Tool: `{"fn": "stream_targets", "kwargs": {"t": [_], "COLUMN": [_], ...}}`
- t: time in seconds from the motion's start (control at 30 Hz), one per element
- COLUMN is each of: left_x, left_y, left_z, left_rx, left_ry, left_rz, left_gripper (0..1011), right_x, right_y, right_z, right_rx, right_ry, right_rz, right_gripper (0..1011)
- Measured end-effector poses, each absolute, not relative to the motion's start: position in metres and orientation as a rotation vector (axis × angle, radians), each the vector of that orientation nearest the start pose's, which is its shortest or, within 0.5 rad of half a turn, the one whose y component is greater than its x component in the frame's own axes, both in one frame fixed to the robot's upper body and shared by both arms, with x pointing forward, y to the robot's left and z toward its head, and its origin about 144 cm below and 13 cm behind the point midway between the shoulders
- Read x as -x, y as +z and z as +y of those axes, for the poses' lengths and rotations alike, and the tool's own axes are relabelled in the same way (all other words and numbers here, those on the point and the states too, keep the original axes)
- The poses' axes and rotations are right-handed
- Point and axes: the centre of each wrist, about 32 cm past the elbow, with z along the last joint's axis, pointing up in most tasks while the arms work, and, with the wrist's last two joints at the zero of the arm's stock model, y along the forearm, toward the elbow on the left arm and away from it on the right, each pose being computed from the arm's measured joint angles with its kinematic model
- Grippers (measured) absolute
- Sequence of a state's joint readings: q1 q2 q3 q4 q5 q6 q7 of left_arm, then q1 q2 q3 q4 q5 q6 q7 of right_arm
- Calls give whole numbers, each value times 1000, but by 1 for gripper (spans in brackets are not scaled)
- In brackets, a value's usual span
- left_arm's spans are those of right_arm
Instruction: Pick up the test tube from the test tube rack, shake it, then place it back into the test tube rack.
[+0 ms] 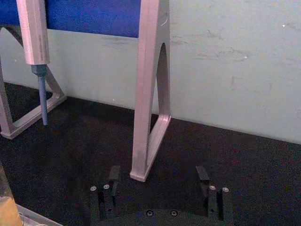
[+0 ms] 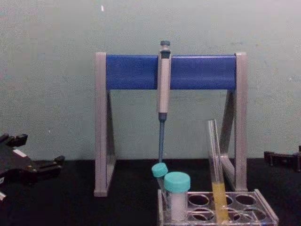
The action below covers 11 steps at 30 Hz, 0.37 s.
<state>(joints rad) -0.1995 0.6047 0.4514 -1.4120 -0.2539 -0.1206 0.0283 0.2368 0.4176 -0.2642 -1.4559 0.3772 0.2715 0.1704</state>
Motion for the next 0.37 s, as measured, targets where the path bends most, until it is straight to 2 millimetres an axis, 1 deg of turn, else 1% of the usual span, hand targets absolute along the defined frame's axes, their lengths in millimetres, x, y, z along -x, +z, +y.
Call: {"fn": "stream_targets", "kwargs": {"t": [0.37], "left_x": [-489], "left_y": [1140], "left_z": [310], "left_rx": [-304], "left_ry": [1248], "left_rz": [-285], "left_gripper": [1001], "right_x": [-516], "right_y": [1181], "right_z": [-286], "right_rx": [250], "right_ry": [-1213], "right_rz": [126], "right_gripper": [1000]}}
